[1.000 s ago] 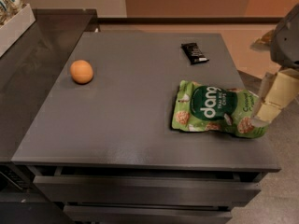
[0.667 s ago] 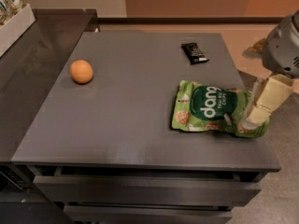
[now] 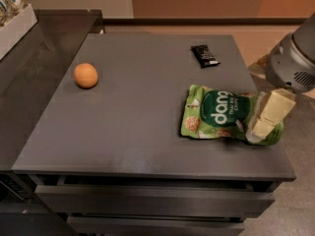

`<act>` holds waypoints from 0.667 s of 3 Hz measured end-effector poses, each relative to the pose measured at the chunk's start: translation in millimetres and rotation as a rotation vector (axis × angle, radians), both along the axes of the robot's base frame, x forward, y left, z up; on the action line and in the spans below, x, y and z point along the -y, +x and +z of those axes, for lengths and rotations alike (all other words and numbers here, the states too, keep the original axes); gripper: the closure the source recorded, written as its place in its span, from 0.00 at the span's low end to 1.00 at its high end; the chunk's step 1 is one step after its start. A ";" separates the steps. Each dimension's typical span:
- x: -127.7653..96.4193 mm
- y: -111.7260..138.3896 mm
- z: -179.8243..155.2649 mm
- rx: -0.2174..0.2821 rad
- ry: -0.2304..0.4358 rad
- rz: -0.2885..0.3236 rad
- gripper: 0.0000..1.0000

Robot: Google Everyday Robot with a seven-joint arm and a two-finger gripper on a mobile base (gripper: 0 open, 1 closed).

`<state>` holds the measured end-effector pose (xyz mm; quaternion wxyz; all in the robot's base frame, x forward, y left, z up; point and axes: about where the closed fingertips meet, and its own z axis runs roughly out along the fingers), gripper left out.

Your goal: Move green rice chip bag near orange

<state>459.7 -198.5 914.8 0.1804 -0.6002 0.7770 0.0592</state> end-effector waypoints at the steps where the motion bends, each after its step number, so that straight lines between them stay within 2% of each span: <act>1: 3.4 1.3 -16.1 -0.027 -0.006 -0.009 0.00; 2: 10.4 2.4 -32.7 -0.044 -0.024 -0.022 0.00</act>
Offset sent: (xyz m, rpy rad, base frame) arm 0.0035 -0.0220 -0.0535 -0.0475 0.0667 -0.0417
